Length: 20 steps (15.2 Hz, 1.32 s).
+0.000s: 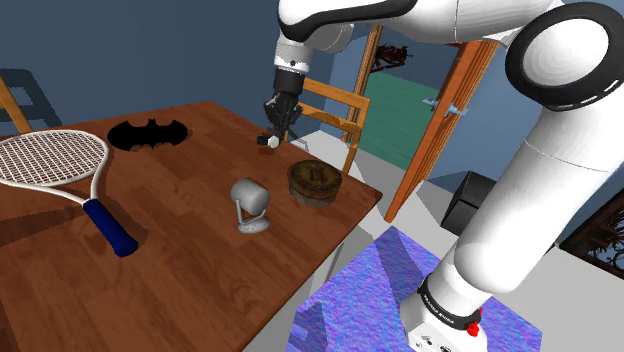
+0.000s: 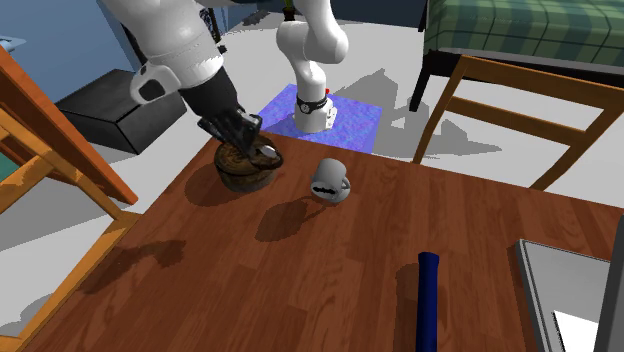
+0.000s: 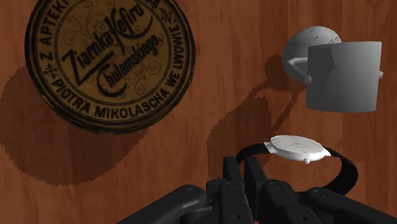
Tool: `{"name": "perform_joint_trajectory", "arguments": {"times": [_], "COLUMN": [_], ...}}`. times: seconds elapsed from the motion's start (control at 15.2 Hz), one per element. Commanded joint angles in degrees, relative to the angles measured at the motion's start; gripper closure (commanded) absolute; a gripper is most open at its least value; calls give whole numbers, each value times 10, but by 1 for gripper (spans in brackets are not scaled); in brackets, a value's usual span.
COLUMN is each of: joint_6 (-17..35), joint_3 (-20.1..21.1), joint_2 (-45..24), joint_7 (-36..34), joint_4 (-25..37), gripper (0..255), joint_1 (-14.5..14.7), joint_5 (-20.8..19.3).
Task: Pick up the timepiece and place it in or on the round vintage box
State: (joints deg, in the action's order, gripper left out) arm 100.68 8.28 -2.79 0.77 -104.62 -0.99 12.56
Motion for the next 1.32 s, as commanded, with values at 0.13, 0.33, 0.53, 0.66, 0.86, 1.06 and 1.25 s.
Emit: {"name": "perform_joint_trajectory", "arguments": {"times": [0.13,0.33,0.53,0.66,0.86,1.06,1.25], "joint_6": [-7,-14,-22,-27,-4,18,41], "joint_3": [-22,-42,-63,-75,-74,-74,-73], "joint_2": [51,86,117,131,127,123,118], "joint_7": [47,83,119,137,141,145,149], "joint_4": [-53,-90,-120,-132,-152,-171,-188], "gripper": [255,255,255,255,255,255,255], "joint_1": [-23,-41,-59,-68,-67,-67,-67], "joint_5": [1,-3,-10,-15,-14,-13,-12]}}
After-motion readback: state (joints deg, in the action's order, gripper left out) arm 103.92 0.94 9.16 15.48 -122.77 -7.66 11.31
